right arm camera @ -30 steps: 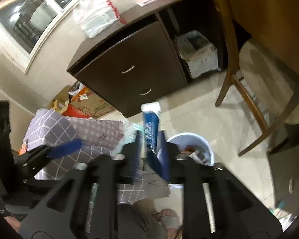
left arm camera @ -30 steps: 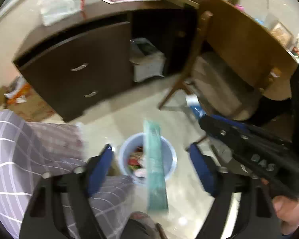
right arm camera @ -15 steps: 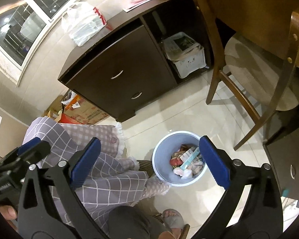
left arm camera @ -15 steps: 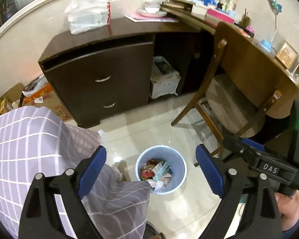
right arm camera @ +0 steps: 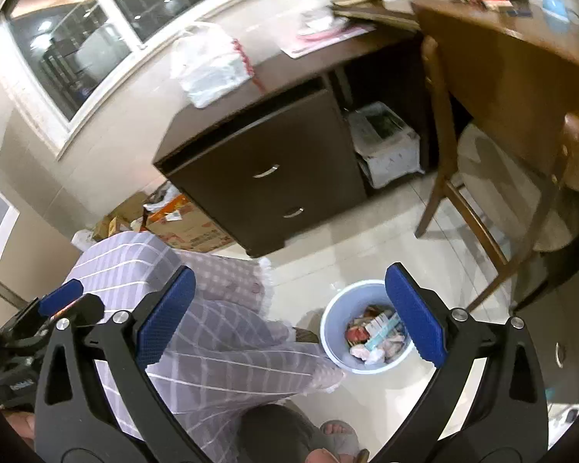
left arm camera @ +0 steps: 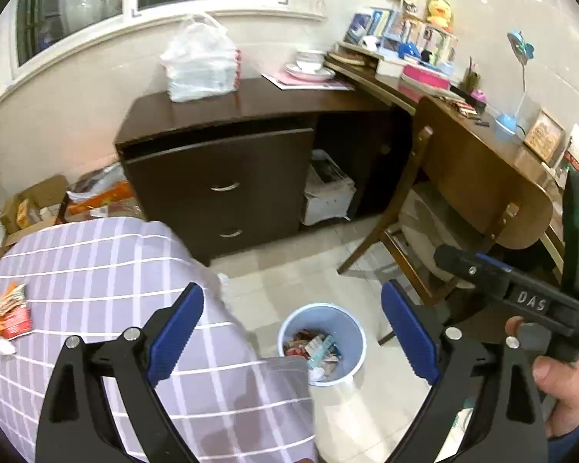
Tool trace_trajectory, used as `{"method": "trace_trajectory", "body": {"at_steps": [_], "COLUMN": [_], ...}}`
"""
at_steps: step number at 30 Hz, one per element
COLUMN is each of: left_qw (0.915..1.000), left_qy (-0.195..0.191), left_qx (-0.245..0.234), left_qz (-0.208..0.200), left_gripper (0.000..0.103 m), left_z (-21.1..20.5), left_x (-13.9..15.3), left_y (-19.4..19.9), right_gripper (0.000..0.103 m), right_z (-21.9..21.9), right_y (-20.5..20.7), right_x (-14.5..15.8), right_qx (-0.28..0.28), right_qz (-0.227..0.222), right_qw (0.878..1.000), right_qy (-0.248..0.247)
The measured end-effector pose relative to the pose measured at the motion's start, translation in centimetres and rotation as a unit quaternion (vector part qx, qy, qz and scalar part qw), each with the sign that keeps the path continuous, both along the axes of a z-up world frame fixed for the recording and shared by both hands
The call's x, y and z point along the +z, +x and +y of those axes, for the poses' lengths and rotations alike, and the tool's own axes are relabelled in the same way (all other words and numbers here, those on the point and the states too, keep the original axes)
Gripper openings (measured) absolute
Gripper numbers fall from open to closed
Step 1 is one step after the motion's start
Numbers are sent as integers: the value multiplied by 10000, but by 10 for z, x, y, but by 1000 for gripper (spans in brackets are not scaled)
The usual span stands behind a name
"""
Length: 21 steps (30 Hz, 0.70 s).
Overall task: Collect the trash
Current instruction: 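Return both open tools to the table above the remaining trash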
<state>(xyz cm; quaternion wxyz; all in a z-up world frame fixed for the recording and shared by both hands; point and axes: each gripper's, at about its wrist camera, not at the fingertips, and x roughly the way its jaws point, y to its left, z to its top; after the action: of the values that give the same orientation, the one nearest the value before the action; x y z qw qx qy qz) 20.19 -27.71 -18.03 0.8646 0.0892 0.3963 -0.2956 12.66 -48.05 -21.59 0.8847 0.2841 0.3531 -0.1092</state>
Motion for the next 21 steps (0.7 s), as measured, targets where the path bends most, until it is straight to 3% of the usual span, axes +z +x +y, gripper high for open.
{"method": "trace_trajectory", "body": {"at_steps": [6, 12, 21], "left_qw": [9986, 9940, 9737], "left_qy": [32, 49, 255], "left_qx": [360, 950, 2220], "left_qz": [-396, -541, -437], "left_gripper": [91, 91, 91], "left_z": [51, 118, 228], "left_x": [15, 20, 4], "left_y": [-7, -7, 10], "right_gripper": [97, 97, 97], "right_z": [46, 108, 192], "right_y": [6, 24, 52], "right_x": [34, 57, 56], "right_qx": [394, 1092, 1872], "right_qz": [-231, -386, -333], "right_qw": [9985, 9917, 9795], "right_qy": [-299, -553, -666]}}
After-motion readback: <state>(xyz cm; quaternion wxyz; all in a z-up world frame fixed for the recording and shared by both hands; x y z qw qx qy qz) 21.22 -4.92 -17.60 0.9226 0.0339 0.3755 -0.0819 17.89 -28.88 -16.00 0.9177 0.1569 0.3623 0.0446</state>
